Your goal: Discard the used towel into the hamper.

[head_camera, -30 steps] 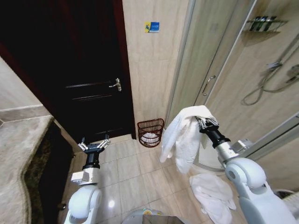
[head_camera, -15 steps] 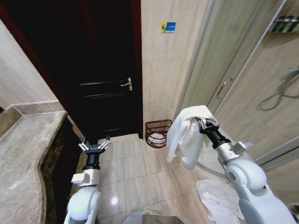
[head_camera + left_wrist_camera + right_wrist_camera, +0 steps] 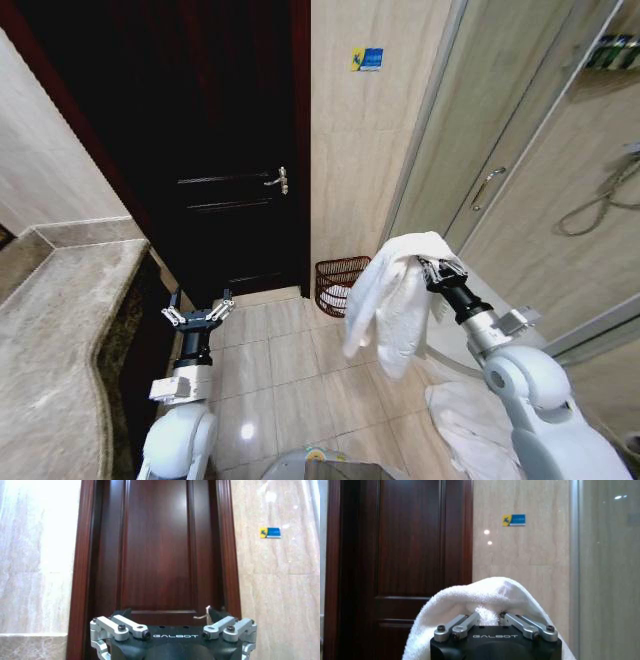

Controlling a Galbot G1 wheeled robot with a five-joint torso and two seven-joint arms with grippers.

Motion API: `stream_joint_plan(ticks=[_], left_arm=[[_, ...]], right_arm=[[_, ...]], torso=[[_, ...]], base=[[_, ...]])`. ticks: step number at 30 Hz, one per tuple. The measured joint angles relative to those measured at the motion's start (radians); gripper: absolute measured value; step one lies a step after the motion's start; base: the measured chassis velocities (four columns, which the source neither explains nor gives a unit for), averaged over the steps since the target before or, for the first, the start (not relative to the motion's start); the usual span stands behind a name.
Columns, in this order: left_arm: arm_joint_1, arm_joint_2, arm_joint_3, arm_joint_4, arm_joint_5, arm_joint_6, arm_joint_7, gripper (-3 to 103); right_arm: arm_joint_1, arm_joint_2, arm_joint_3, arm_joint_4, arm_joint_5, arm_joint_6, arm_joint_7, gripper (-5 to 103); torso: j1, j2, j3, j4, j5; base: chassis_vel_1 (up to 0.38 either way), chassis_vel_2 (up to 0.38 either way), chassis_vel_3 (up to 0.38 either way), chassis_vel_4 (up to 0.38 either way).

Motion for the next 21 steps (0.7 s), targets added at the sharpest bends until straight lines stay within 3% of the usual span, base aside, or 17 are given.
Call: stream_joint_plan(ticks=[14,21], left_arm=[[-0.013,-0.011,0.013,0.011,0.017,0.007,0.004,100],[-0.009,-0.003,0.002,0.015,0.013,0.008,0.004,100]], right_arm=[[-0.008,-0.013,-0.003,-0.018,0.051,0.044,0.034,9],[0.002,0.005,-0.009,-0.04,0.032,0.051,0.026,9]], torso=[[0.0,0.0,0.0,0.0,0.0002],[0.0,0.0,0.0,0.0,0.0004]], base=[[-0.024,0.047,0.038,-0.031],[0.0,0.0,0.0,0.0]])
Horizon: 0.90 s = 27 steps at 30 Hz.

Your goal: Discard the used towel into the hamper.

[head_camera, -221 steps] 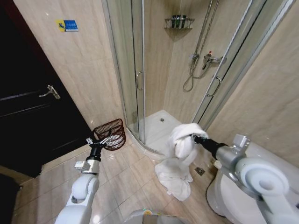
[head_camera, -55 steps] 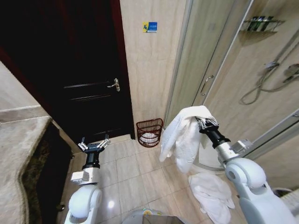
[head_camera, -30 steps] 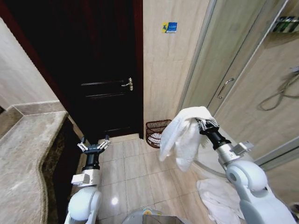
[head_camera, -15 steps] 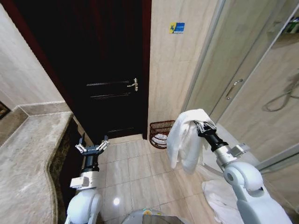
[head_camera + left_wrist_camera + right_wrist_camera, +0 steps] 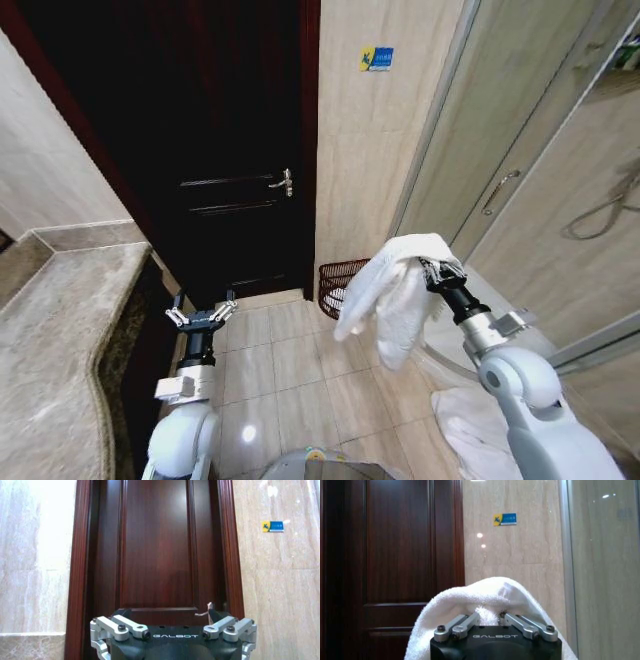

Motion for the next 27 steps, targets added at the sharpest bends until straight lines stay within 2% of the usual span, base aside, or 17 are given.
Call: stream_joint_plan(ticks=[18,27], left_arm=[[-0.006,0.01,-0.005,0.01,-0.006,0.008,-0.001,100],[-0.002,0.006,-0.006,-0.004,-0.015,0.04,-0.001,100]], right_arm=[[0.017,0.004,0.01,-0.018,-0.005,0.001,-0.028,9],[0.024,0.008,0.004,-0.021,-0.009,-0.009,-0.037,9]], torso=[[0.0,0.0,0.0,0.0001,-0.0001],[0.0,0.0,0.0,0.0,0.0]], base=[[-0.027,0.023,0.022,-0.026],[-0.04,0.058,0.052,-0.045]])
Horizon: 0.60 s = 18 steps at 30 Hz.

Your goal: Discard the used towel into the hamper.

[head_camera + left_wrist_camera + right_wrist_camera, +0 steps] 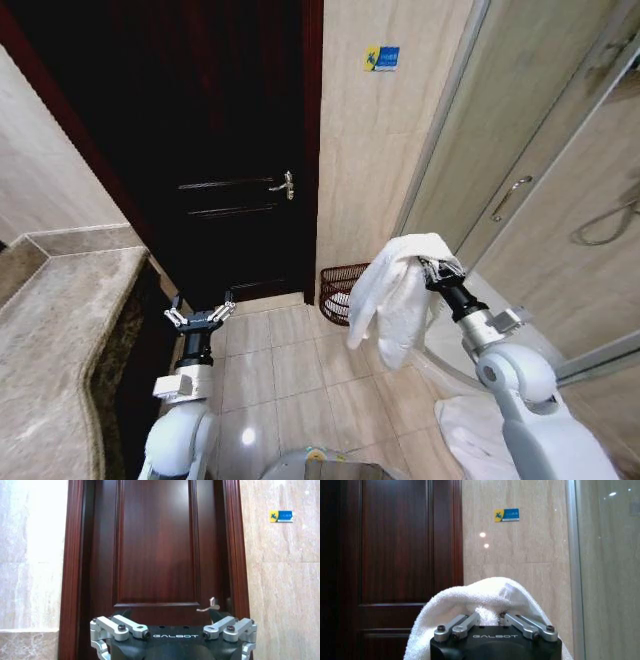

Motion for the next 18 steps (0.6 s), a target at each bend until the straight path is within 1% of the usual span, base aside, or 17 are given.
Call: stream_joint_plan(ticks=[9,13,15,16,18], left_arm=[[0.002,-0.004,0.002,-0.011,0.004,0.017,0.001,100],[0.007,0.002,-0.005,-0.018,0.005,0.026,0.015,100],[0.012,0.014,-0.012,-0.028,-0.002,0.047,0.035,100],[0.012,0.014,-0.012,-0.028,-0.002,0.047,0.035,100],[0.018,0.023,-0.021,-0.034,-0.015,0.091,0.072,100]], right_arm=[[-0.004,-0.005,0.007,-0.007,0.0,0.0,-0.004,9],[-0.005,-0.007,0.01,-0.007,0.002,0.001,-0.005,9],[-0.007,-0.008,0.011,-0.008,0.003,0.002,-0.008,9],[-0.007,-0.008,0.011,-0.008,0.003,0.002,-0.008,9],[-0.01,-0.011,0.012,-0.012,0.004,0.005,-0.013,9]], torso=[[0.0,0.0,0.0,-0.0001,0.0],[0.0,0.0,0.0,0.0001,-0.0001],[0.0,0.0,0.0,0.0002,-0.0002],[0.0,0.0,0.0,0.0002,-0.0002],[0.0,0.0,0.0,0.0003,0.0]], base=[[-0.038,0.067,0.072,-0.043],[-0.016,0.094,0.098,-0.02],[-0.023,0.094,0.098,-0.011],[-0.025,0.099,0.098,-0.011],[-0.033,0.075,0.065,-0.05]])
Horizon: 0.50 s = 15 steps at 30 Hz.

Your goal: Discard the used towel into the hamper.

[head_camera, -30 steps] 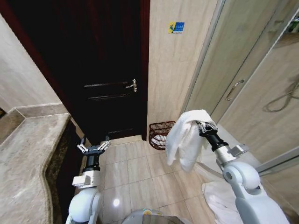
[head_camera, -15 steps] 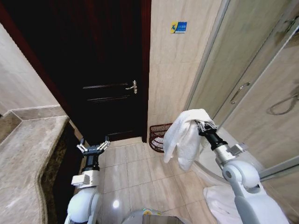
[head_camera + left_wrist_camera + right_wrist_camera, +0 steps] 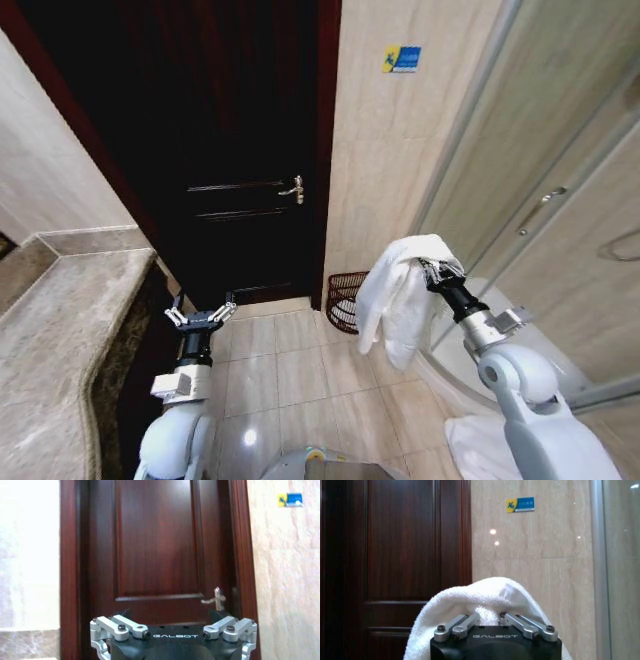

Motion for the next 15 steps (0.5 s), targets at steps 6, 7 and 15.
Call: stream_joint_plan(ticks=[6,7,15], left_arm=[[0.001,-0.005,0.005,-0.007,-0.001,0.069,0.009,100],[0.0,-0.005,0.006,-0.009,-0.002,0.081,0.009,100],[0.006,0.001,0.001,-0.019,-0.005,0.091,0.012,100]], right_arm=[[-0.003,-0.004,0.002,-0.004,0.002,0.004,-0.003,9],[-0.003,-0.005,0.002,-0.007,0.003,0.005,-0.003,9],[0.003,-0.013,0.004,-0.028,0.015,0.011,-0.01,9]], torso=[[0.0,0.0,0.0,-0.0002,-0.0002],[0.0,0.0,0.0,-0.0002,0.0],[0.0,0.0,0.0,-0.0005,0.0001]], base=[[-0.051,0.058,0.051,-0.065],[-0.062,0.05,0.062,-0.061],[-0.072,0.056,0.065,-0.06]])
